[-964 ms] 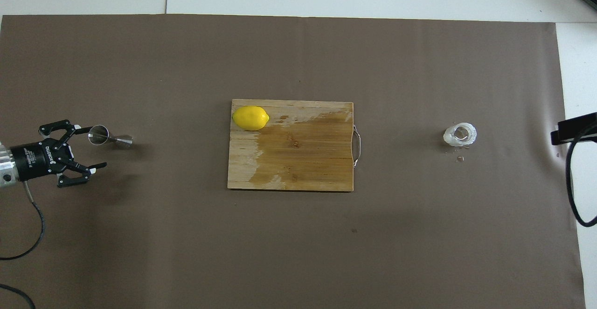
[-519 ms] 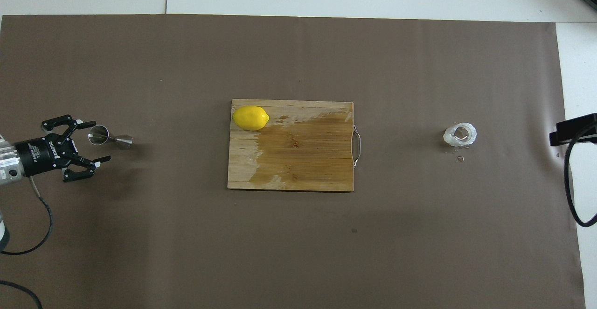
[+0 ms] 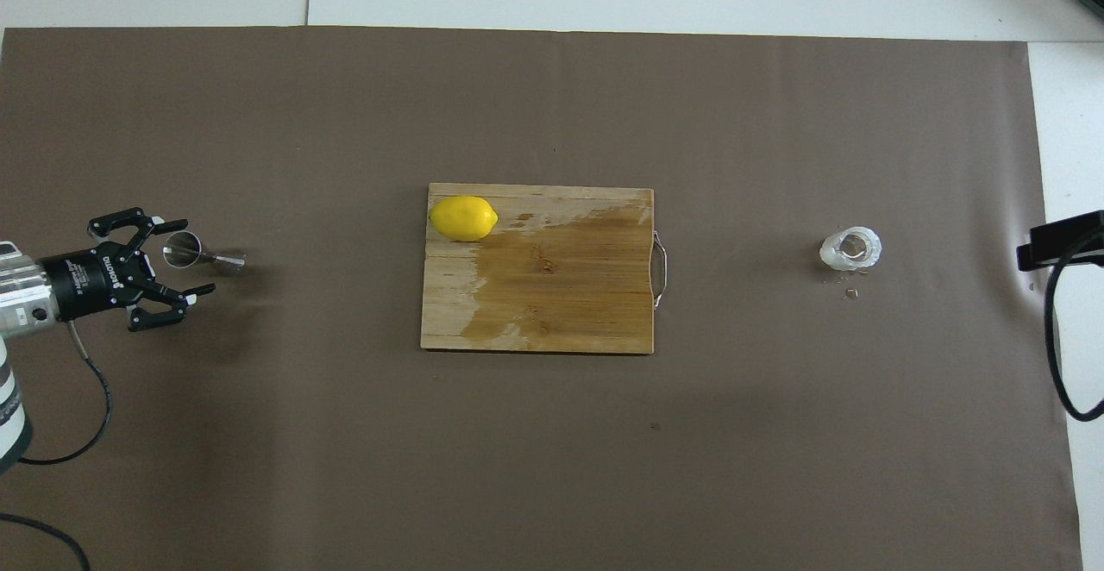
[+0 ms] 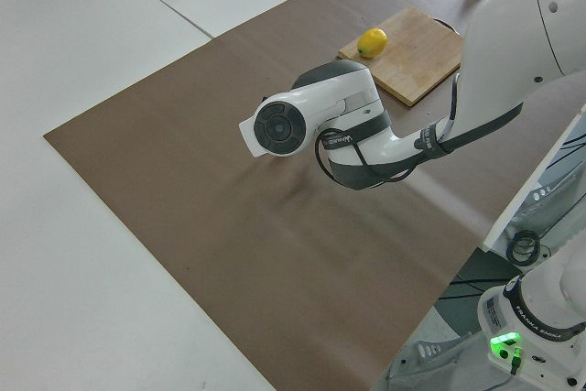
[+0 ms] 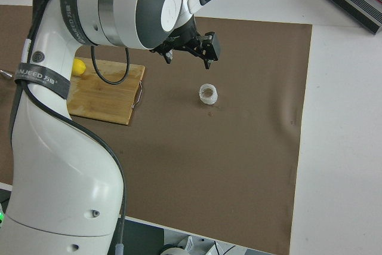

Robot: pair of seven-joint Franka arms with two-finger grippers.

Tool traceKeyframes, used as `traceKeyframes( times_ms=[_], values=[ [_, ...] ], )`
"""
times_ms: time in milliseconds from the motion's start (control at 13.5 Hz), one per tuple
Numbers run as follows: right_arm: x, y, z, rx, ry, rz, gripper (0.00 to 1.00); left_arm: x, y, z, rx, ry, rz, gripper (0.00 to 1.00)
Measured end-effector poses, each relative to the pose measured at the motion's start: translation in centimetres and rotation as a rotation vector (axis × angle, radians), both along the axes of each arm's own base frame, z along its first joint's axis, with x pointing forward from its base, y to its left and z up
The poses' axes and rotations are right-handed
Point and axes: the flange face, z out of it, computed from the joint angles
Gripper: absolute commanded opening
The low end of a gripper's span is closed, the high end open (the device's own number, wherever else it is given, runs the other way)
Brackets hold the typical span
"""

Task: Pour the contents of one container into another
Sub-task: 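Reach the left gripper to the small metal cup and close on it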

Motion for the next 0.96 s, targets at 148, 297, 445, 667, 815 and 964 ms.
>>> traceKeyframes(
  times_ms=[148,297,445,667,815,964],
  values=[
    [0.0,0.0,0.0,0.000,0.000,0.000,1.00,-0.4,0.1,-0.7,-0.015,0.006,0.045,1.00],
    [0.0,0.0,0.0,0.000,0.000,0.000,1.00,-1.1,0.1,-1.6,-0.032,0.020,0.078,0.98],
    [0.0,0.0,-0.1,0.000,0.001,-0.001,1.00,-1.2,0.1,-1.8,-0.034,0.021,0.086,0.93],
    [0.0,-0.1,-0.1,0.000,0.003,-0.003,1.00,-1.2,0.1,-1.8,-0.034,0.020,0.086,0.89],
    [0.0,-0.3,-0.2,0.000,0.004,-0.005,1.00,-1.2,0.0,-1.8,-0.033,0.020,0.085,0.88],
    [0.0,-0.3,-0.2,0.001,0.005,-0.006,1.00,-1.1,-0.2,-1.8,-0.033,0.020,0.081,0.88]
  ],
)
